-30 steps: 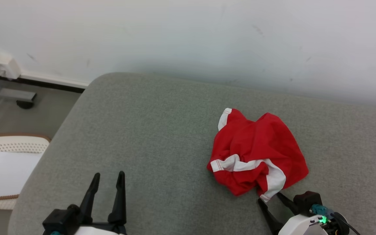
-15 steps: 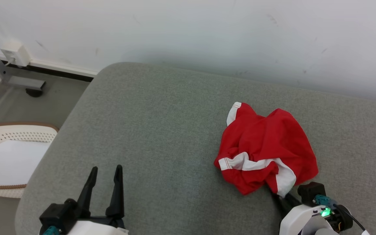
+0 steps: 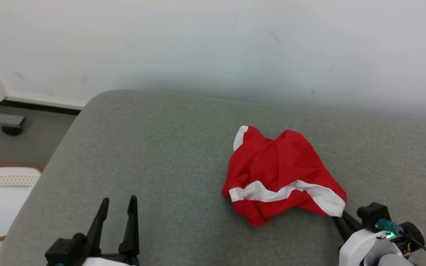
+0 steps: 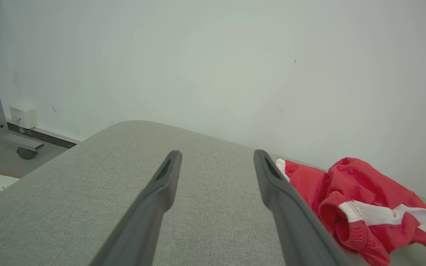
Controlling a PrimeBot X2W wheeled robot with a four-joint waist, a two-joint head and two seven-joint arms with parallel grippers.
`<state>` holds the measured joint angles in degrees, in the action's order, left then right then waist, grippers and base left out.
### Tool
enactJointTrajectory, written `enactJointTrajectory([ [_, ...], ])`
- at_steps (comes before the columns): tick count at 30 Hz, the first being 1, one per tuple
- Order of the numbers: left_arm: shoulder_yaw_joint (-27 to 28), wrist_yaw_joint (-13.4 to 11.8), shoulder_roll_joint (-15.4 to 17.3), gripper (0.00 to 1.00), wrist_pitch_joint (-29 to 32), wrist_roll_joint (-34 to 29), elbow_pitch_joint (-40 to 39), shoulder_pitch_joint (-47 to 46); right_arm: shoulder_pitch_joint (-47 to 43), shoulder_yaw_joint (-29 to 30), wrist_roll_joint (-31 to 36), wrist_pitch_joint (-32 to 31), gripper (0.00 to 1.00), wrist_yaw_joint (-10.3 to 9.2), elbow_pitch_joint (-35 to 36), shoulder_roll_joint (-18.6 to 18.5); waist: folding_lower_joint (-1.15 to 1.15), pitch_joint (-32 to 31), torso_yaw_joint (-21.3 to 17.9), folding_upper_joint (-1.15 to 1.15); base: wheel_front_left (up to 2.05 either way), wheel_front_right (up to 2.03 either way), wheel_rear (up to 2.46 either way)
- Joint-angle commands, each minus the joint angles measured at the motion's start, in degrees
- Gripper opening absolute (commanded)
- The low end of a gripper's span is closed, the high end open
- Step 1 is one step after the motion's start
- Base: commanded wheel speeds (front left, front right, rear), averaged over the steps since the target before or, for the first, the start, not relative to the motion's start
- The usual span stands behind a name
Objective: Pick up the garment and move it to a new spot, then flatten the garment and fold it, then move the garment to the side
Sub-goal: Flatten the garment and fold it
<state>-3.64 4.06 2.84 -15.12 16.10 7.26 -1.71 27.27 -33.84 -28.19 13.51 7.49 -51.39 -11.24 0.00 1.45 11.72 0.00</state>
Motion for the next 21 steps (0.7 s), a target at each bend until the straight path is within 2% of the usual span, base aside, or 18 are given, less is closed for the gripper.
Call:
enactJointTrajectory([
  [1,0.15,-0.12,0.16,1.0,0.0,0.21,-0.02,0.93,0.3,-0.22,0.79,-0.24,0.0,0.0,1.02,-1.4,0.0,-1.01,-1.88,0.0,0.0,0.0,0.0],
  [5,-0.05,-0.44,0.16,1.0,0.0,0.81,-0.33,1.48,-0.96,-1.23,3.4,-2.24,0.0,-0.01,4.59,-5.4,0.0,-1.67,-4.62,0.0,0.0,0.0,0.0],
  [9,-0.25,-0.61,0.17,1.0,0.0,0.91,-0.42,1.87,-2.58,-4.63,6.19,-6.41,0.0,-0.01,9.12,-10.41,0.0,-1.87,-7.51,0.0,0.0,0.0,0.0],
  [16,-0.24,-0.38,0.16,1.0,0.01,0.88,-0.27,1.18,-4.79,-7.15,5.9,-12.39,0.0,-0.02,16.82,-19.43,0.0,-1.43,-10.98,0.0,0.0,0.0,0.0],
  [21,-0.18,-0.24,0.17,1.0,0.0,0.96,0.01,0.72,-6.47,-6.38,4.26,-13.28,0.0,-0.02,18.46,-21.46,0.0,-0.82,-12.1,0.0,0.0,0.0,0.0],
])
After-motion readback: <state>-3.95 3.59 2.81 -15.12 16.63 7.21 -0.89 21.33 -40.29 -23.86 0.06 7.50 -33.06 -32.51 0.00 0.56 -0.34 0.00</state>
